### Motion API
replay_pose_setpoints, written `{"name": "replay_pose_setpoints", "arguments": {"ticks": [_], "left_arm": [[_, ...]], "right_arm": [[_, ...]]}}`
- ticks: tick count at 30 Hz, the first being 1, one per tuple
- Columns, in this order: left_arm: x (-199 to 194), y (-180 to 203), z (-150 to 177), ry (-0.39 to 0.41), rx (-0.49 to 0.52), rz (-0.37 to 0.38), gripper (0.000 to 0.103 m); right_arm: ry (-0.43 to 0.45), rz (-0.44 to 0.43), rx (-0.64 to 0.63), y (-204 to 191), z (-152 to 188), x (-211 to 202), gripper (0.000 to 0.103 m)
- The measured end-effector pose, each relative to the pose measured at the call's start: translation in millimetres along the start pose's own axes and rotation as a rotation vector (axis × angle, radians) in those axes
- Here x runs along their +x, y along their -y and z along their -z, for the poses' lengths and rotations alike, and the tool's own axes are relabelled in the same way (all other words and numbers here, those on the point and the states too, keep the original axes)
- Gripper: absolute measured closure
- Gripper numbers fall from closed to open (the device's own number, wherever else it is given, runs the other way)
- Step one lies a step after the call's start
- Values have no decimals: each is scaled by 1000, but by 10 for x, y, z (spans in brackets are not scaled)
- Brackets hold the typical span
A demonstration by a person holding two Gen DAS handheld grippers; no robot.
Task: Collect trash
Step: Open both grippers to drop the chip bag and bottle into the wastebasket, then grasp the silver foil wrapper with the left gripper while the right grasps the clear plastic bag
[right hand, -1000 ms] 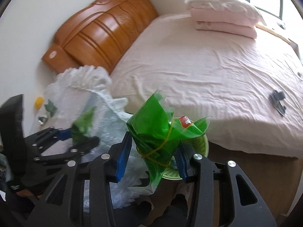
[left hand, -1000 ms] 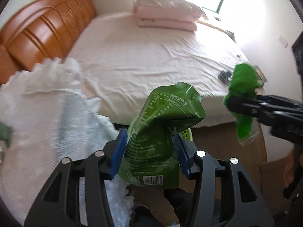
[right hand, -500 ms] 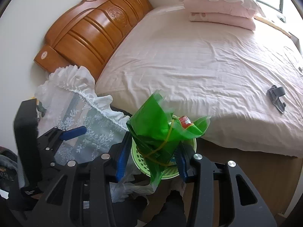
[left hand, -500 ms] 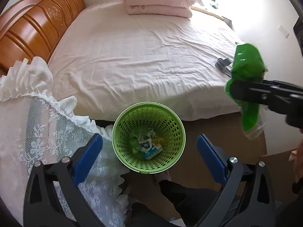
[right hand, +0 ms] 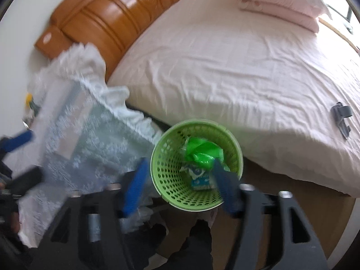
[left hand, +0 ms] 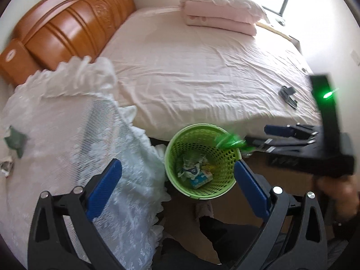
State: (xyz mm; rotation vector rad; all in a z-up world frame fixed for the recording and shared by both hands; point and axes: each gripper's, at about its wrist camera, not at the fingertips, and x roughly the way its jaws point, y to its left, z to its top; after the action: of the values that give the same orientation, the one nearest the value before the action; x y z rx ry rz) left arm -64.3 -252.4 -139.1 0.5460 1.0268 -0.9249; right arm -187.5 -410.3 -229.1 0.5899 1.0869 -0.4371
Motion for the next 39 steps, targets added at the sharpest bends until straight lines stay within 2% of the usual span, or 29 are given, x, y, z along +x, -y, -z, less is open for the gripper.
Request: {"name": "replay_pose_setpoints", "arguments": {"ticks": [2,4,6,10,16,23,32,39], "left_arm": [[-41,-71,37,0,-14,-10,8],[-81,-148,82,1,-32,-22,8],[-124,-216,116,5,-46,-33,8],[-244,-398,181,31,-86,-47,8],[-502,-678,252,102,-156,-64,8],[-605,-890,361,111,-200,-63,8],[-708,-1146,491,126,-247,-103,8],[-862,-1675,775,141,-366,-184,8]], "right_arm": [[-27,11,-17,-93,22,150,6],[-63,12,-19,-180,36,246,6],[-63,4,-12,-247,44,227,6],[-9,24,-21,-403,11,-17,3],[69,-16,0,-623,-46,-520,3],[132,-18,-41,-925,-72,-869,3],[132,-50,-83,-1271,-117,-839,2],[95,-122,-184,-1826,-218,-619,2]]}}
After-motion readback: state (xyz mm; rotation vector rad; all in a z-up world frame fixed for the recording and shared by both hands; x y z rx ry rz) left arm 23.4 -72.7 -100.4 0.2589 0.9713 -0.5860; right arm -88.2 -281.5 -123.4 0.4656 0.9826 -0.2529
